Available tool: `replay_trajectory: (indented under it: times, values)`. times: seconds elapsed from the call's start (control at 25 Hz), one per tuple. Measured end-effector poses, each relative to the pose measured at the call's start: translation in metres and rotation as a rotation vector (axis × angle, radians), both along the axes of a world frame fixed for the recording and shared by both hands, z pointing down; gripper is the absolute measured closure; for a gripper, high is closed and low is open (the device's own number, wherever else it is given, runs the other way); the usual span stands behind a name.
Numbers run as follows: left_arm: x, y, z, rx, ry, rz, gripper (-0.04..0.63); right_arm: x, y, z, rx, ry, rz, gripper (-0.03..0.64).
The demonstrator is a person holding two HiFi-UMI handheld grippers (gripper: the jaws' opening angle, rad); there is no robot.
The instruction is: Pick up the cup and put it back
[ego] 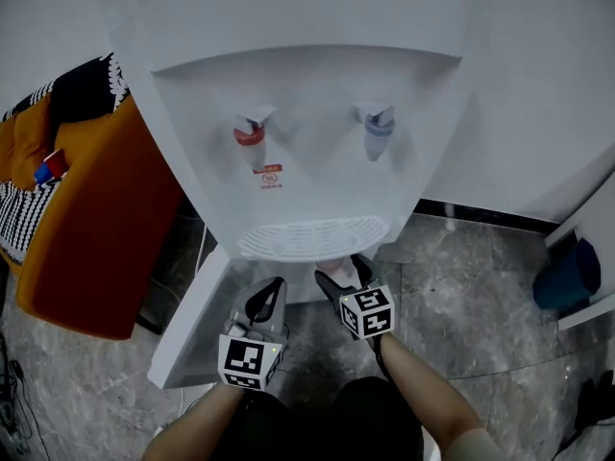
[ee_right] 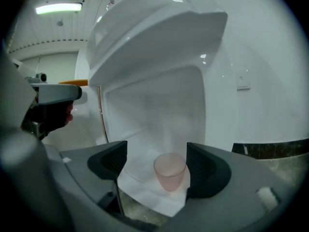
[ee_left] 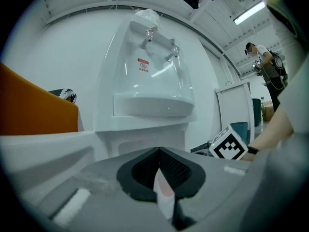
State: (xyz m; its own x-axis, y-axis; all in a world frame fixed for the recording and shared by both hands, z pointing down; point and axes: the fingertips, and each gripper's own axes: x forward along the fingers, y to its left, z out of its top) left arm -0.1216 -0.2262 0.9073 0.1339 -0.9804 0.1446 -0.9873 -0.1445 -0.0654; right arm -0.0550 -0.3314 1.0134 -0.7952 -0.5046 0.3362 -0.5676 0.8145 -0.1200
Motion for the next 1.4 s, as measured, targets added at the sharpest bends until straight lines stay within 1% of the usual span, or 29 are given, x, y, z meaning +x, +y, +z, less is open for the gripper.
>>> replay_trajectory:
  times: [0.16, 0.32, 0.4, 0.48, 0.56, 0.68, 0.8, 0.96, 1.04, 1.08, 1.12, 1.24, 1.4]
  values:
    - [-0.007, -0.004, 0.009, -0.015, 0.005, -0.006, 0.592, -0.007, -0.009, 0.026, -0.044, 0.035, 0.019, 0.241]
    - [-0.013, -0.004, 0.018, -0.032, 0.026, -0.019, 0.592, -0.015, -0.012, 0.047, -0.057, 0.084, 0.032, 0.236]
    - [-0.016, -0.004, 0.022, -0.040, 0.037, -0.027, 0.592, -0.017, -0.015, 0.054, -0.067, 0.088, 0.069, 0.231]
    - [-0.019, -0.006, 0.027, -0.048, 0.042, -0.031, 0.592, -0.019, -0.019, 0.060, -0.069, 0.091, 0.114, 0.213]
    - [-0.020, -0.007, 0.030, -0.050, 0.037, -0.027, 0.592, -0.022, -0.022, 0.066, -0.064, 0.102, 0.153, 0.198]
    - [-0.023, -0.014, 0.034, -0.046, 0.028, -0.031, 0.592, -0.023, -0.029, 0.075, -0.061, 0.114, 0.208, 0.195]
    - [-0.025, -0.022, 0.043, -0.076, 0.059, -0.048, 0.592, -0.024, -0.033, 0.083, -0.065, 0.115, 0.245, 0.195]
    - [-0.024, -0.027, 0.052, -0.099, 0.060, -0.045, 0.592, -0.027, -0.040, 0.090, -0.030, 0.137, 0.255, 0.195]
    - [-0.027, -0.026, 0.058, -0.114, 0.082, -0.057, 0.592, -0.026, -0.043, 0.092, -0.019, 0.145, 0.273, 0.223]
    - [-0.028, -0.025, 0.061, -0.123, 0.095, -0.063, 0.592, -0.025, -0.044, 0.093, -0.016, 0.149, 0.276, 0.251]
    - [-0.030, -0.024, 0.063, -0.132, 0.104, -0.068, 0.592, -0.024, -0.044, 0.095, -0.014, 0.153, 0.271, 0.262]
    - [-0.034, -0.021, 0.067, -0.150, 0.113, -0.076, 0.592, -0.021, -0.040, 0.096, -0.010, 0.167, 0.242, 0.268]
    - [-0.037, -0.018, 0.066, -0.150, 0.115, -0.085, 0.592, -0.018, -0.034, 0.095, -0.012, 0.167, 0.217, 0.272]
